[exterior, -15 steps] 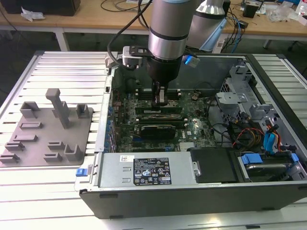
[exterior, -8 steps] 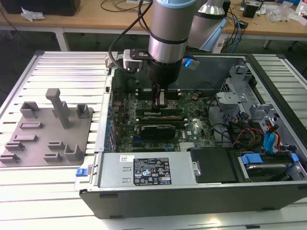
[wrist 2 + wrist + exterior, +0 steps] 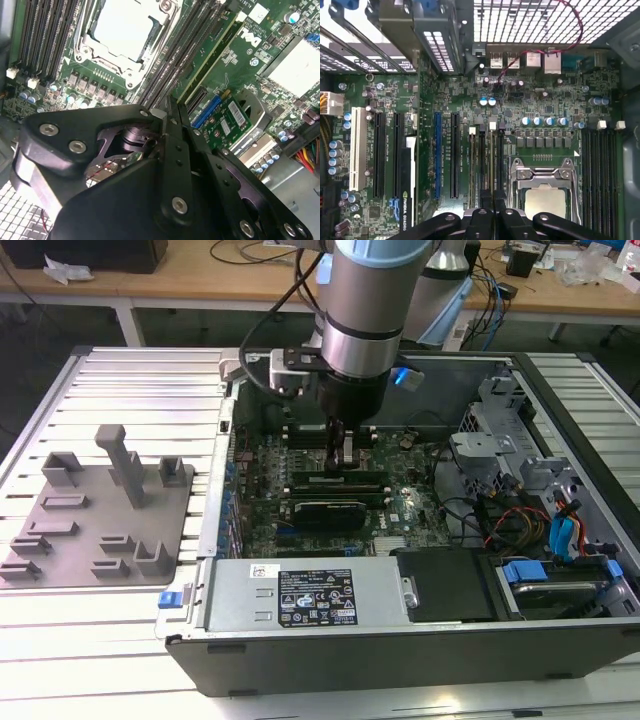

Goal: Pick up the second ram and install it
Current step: 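Insert the second ram into the second slot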

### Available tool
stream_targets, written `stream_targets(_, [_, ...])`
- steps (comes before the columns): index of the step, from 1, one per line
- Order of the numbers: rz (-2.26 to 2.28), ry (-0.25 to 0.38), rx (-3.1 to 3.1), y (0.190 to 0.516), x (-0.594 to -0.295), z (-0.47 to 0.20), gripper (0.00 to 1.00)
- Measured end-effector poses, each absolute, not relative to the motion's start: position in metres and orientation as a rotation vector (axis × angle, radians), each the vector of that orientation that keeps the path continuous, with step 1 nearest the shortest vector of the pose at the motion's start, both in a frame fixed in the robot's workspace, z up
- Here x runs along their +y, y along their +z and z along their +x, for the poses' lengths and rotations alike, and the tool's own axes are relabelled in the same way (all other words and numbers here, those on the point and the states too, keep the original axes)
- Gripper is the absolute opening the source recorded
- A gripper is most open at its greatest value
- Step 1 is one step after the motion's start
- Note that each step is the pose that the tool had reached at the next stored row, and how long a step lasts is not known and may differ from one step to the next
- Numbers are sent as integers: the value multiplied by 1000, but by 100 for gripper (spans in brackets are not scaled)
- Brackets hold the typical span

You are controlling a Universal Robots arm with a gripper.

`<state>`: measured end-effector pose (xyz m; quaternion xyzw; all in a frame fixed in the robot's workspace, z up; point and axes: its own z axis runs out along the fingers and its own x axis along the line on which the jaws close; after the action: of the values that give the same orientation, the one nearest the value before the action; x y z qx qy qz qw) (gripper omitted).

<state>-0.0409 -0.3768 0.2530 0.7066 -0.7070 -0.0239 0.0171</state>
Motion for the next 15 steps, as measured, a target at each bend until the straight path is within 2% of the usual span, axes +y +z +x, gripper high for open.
stream_targets(15, [2200,-71,-2201,241,-377,-41,9])
